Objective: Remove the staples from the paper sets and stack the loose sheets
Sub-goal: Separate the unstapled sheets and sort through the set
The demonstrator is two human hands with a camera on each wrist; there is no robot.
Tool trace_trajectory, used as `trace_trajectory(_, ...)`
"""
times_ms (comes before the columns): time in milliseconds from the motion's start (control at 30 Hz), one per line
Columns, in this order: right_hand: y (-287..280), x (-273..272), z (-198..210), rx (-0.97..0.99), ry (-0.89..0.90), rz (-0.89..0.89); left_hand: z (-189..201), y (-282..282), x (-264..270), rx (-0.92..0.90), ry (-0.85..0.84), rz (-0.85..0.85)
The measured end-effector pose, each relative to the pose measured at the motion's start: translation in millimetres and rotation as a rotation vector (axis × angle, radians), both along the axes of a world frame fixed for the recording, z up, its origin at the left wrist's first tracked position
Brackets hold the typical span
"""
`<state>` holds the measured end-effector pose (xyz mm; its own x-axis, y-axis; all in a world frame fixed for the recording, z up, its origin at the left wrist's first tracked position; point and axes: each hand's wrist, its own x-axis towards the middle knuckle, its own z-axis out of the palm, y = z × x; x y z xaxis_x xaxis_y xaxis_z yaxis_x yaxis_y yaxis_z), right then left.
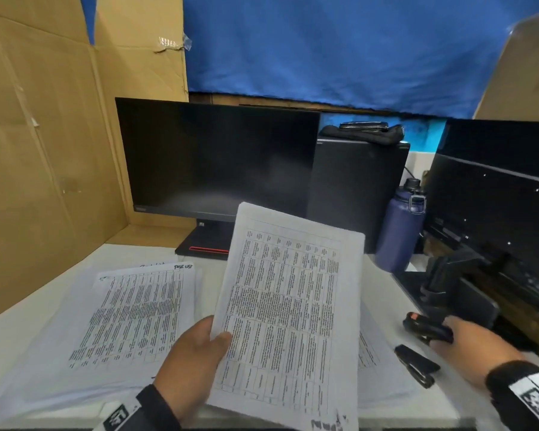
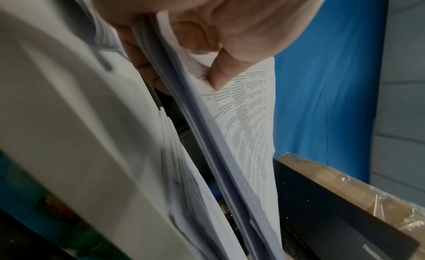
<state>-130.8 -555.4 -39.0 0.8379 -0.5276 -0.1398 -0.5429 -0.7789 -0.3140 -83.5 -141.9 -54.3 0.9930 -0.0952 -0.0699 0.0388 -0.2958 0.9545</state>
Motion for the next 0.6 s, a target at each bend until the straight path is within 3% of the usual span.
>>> trace_trajectory(200,38,-26,73,0.34,-0.769,-0.183,2,-1,-8,0.176,-0.099,-0.143)
trace_trajectory(267,59,-35,94,0.422,-0.923,-0.157,0,-2,-9,0.271,-0.146,-0.173)
trace_trajectory(400,104,-46,107,0.526,-0.922,0.088,-3,-3,-9,0.449,-0.219,-0.263)
trace_trajectory(600,121,-35,83,0.394,-0.819,0.249,0,-2,-13,0.568,-0.253,-0.361)
